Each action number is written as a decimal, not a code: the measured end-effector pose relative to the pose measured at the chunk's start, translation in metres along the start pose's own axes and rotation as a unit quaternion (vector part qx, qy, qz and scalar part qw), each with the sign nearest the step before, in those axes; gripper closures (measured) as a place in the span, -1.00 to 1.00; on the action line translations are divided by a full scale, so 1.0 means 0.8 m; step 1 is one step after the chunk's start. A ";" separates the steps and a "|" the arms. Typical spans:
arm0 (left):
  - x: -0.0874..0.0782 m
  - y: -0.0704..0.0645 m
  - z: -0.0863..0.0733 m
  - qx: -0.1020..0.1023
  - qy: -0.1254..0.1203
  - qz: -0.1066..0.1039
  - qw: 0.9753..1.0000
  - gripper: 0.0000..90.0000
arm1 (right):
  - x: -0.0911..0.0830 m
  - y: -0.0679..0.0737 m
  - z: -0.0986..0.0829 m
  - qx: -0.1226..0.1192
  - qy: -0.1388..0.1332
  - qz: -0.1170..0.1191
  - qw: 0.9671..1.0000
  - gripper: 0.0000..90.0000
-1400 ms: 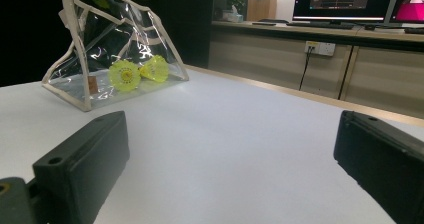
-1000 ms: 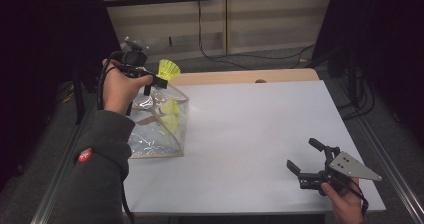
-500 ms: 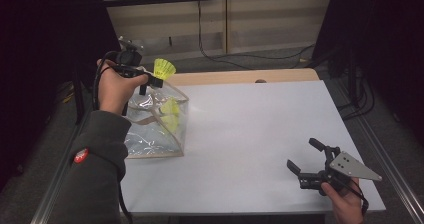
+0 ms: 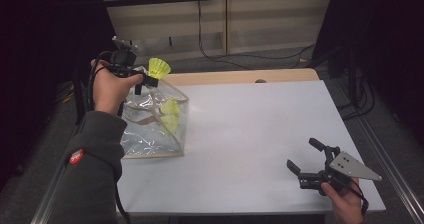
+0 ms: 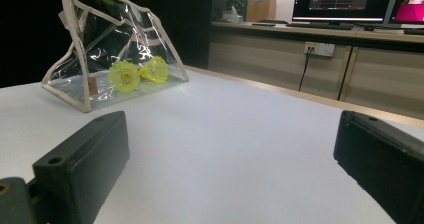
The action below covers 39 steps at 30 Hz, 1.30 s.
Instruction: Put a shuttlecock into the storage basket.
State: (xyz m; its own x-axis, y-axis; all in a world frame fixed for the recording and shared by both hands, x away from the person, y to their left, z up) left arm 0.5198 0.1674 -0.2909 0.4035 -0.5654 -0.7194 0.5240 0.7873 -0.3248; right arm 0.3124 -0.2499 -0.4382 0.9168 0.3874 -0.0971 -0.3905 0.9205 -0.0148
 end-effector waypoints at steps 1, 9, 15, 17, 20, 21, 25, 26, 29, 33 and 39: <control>-0.001 0.001 0.000 -0.002 0.000 0.001 1.000 0.44 | 0.000 0.000 0.000 0.000 0.000 0.000 1.000 -0.98; -0.008 0.009 -0.002 -0.007 -0.005 0.009 1.000 0.44 | 0.000 0.000 0.000 -0.001 0.000 0.001 1.000 -0.98; -0.012 0.015 -0.004 -0.014 -0.009 0.013 1.000 0.44 | 0.000 0.001 -0.001 0.000 0.002 0.000 1.000 -0.98; -0.014 0.017 -0.004 -0.014 -0.009 0.015 1.000 0.44 | 0.000 0.001 -0.001 0.000 0.002 0.000 1.000 -0.98; -0.015 0.020 -0.006 -0.017 -0.010 0.021 1.000 0.44 | 0.000 0.000 -0.001 -0.001 0.002 0.000 1.000 -0.98; -0.016 0.021 -0.006 -0.018 -0.010 0.022 1.000 0.44 | 0.000 0.000 -0.001 0.000 0.002 0.000 1.000 -0.98; -0.017 0.026 -0.009 -0.021 -0.012 0.027 0.999 0.44 | 0.000 0.000 -0.001 -0.002 0.001 0.000 1.000 -0.98; -0.017 0.027 -0.009 -0.026 -0.015 0.027 0.999 0.44 | 0.000 0.000 -0.001 -0.001 0.002 0.000 1.000 -0.98; -0.019 0.031 -0.010 -0.028 -0.017 0.033 0.999 0.44 | 0.000 0.000 -0.001 -0.001 0.002 0.000 1.000 -0.98; -0.022 0.037 -0.014 -0.029 -0.012 0.038 0.999 0.44 | 0.000 0.001 -0.001 -0.002 0.002 0.001 1.000 -0.98; -0.026 0.046 -0.018 -0.038 -0.016 0.044 0.998 0.44 | 0.000 0.001 -0.001 -0.002 0.002 0.001 1.000 -0.98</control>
State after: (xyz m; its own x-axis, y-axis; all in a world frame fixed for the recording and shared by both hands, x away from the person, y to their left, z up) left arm 0.5200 0.2119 -0.2969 0.4695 -0.4991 -0.7283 0.4267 0.8504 -0.3076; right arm 0.3122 -0.2494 -0.4389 0.9159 0.3887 -0.1003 -0.3923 0.9196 -0.0186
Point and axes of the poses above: each handheld gripper's, and its own axes: x roughly forward along the jaws, z roughly out of its top, y roughly to its left, the point moved 8 cm from there along x, roughly forward along the jaws, and after that the axes turned 10 degrees about -z, right-handed, at the moved point
